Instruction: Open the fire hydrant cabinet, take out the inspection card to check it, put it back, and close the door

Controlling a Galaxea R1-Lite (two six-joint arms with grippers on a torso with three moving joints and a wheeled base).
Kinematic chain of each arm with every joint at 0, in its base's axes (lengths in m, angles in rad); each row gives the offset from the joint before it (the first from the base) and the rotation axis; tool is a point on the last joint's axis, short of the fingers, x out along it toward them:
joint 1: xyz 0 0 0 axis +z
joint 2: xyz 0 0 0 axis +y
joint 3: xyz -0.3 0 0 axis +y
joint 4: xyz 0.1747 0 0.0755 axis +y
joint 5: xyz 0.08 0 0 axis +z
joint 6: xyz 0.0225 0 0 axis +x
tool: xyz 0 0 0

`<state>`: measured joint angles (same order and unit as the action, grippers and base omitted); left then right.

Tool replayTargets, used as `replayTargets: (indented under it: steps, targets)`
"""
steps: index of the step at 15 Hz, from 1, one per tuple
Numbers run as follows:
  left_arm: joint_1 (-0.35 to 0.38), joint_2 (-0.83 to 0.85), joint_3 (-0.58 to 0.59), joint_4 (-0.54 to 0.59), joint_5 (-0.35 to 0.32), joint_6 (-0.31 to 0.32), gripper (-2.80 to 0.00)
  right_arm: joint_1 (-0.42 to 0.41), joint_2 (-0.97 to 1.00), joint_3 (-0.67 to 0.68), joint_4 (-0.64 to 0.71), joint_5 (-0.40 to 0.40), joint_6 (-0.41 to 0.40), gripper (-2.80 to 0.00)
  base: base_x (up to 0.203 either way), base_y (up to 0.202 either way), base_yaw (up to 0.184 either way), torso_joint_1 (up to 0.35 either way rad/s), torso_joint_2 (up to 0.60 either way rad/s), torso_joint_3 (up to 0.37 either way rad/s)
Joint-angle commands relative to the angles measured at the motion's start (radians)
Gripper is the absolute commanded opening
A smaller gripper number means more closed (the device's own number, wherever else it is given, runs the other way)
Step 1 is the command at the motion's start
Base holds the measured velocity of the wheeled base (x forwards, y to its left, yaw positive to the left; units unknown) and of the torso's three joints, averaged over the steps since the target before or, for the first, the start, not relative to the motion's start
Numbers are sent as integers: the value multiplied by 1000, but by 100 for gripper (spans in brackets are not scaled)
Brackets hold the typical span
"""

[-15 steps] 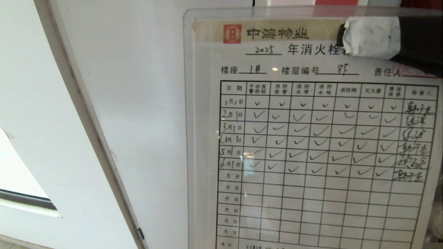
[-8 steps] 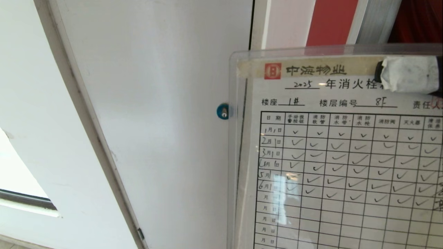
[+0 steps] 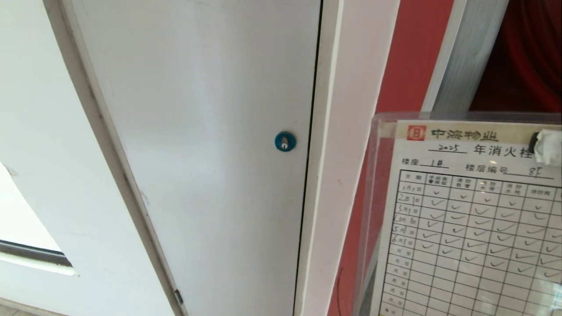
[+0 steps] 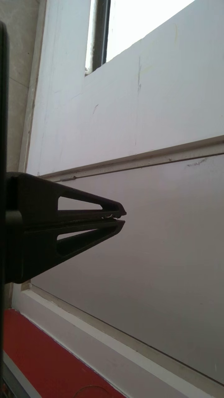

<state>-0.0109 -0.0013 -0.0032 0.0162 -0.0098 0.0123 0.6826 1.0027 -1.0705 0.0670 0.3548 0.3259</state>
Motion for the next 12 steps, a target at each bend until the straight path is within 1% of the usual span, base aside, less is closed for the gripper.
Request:
replayTargets:
  steps: [1, 4, 7, 9, 11, 12]
  targets:
    - [0, 1, 0, 1, -1, 0, -280, 1, -81, 12, 57, -63, -59, -280, 0, 0, 0, 0, 0, 0]
    - [0, 1, 0, 0, -1, 0, -280, 1, -118, 11, 135, -189, -135, -280, 0, 0, 0, 0, 0, 0]
    - [0, 1, 0, -1, -1, 0, -280, 0, -154, -1, 249, -323, -262, -280, 0, 0, 0, 0, 0, 0]
    - [0, 1, 0, -1, 0, 0, -280, 0, -155, -34, 312, -447, -308, -280, 0, 0, 0, 0, 0, 0]
    - [0, 1, 0, 1, -1, 0, -280, 0, -153, -50, 351, -573, -401, -280, 0, 0, 0, 0, 0, 0]
    - [0, 1, 0, 1, 0, 0, -280, 0, -154, -51, 355, -637, -465, -280, 0, 0, 0, 0, 0, 0]
